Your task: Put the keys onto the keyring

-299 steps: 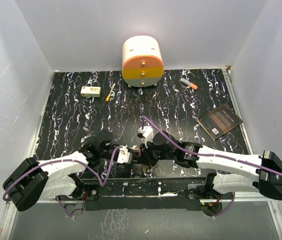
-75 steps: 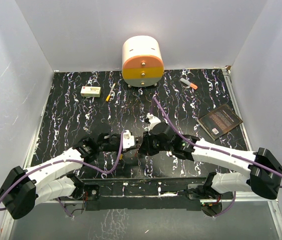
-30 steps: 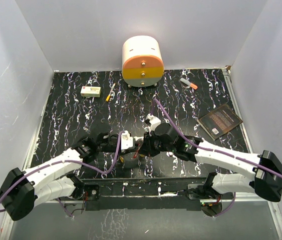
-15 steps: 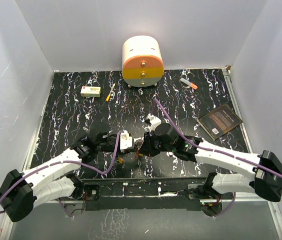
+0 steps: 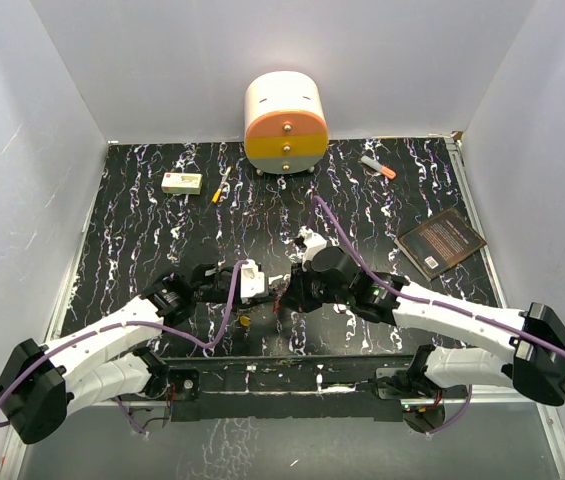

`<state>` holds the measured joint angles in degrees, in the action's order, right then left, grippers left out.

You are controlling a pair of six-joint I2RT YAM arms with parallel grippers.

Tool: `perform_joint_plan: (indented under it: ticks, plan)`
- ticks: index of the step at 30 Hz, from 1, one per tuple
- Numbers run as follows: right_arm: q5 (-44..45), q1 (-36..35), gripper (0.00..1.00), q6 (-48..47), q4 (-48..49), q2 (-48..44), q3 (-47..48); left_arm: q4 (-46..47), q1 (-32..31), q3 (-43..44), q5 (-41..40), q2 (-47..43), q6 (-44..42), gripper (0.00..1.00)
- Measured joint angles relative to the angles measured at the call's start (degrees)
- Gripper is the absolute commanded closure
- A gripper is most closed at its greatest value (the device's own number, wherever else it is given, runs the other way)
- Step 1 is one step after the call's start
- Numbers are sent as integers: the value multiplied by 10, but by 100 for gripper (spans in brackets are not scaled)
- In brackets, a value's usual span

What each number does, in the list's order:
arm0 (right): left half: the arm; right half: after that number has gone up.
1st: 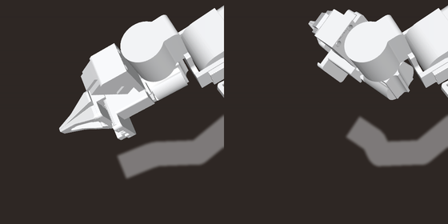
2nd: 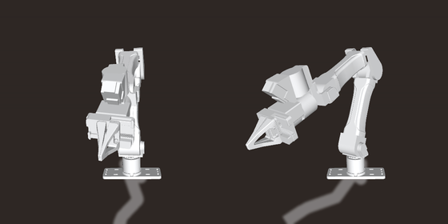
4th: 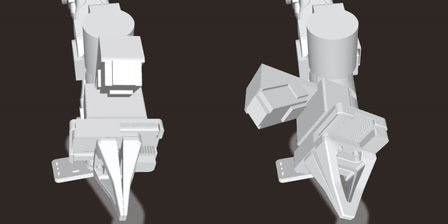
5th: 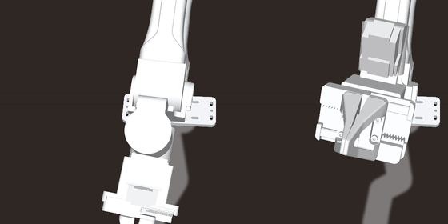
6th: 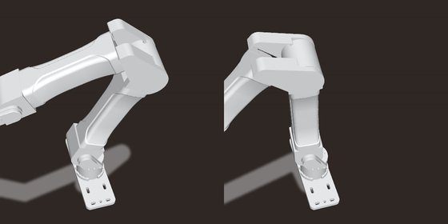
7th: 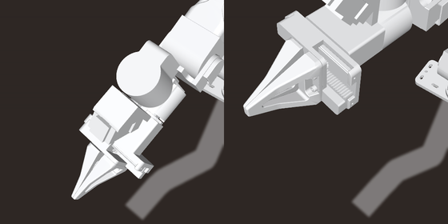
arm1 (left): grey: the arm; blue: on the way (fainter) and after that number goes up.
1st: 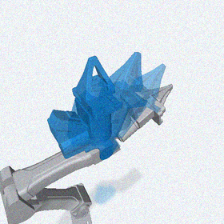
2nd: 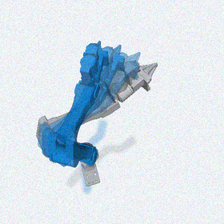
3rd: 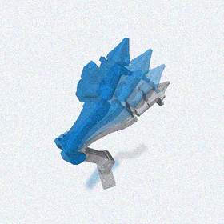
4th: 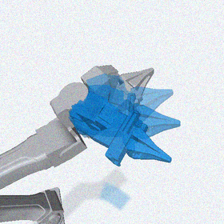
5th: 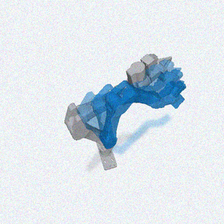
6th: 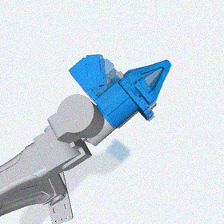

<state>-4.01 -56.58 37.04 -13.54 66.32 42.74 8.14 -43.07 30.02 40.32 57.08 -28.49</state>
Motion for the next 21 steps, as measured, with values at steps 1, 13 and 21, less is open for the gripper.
perform_joint_plan:
  ticks: [1,13,21]
  plan:
    - [1,0,92,3,0,-2,-1,2,0,0,0,0,0,100]
    - [9,0,92,31,-5,-22,-16,32,-2,0,-4,-1,7,100]
    - [9,0,92,41,-2,-24,-21,40,-2,0,-5,-3,20,100]
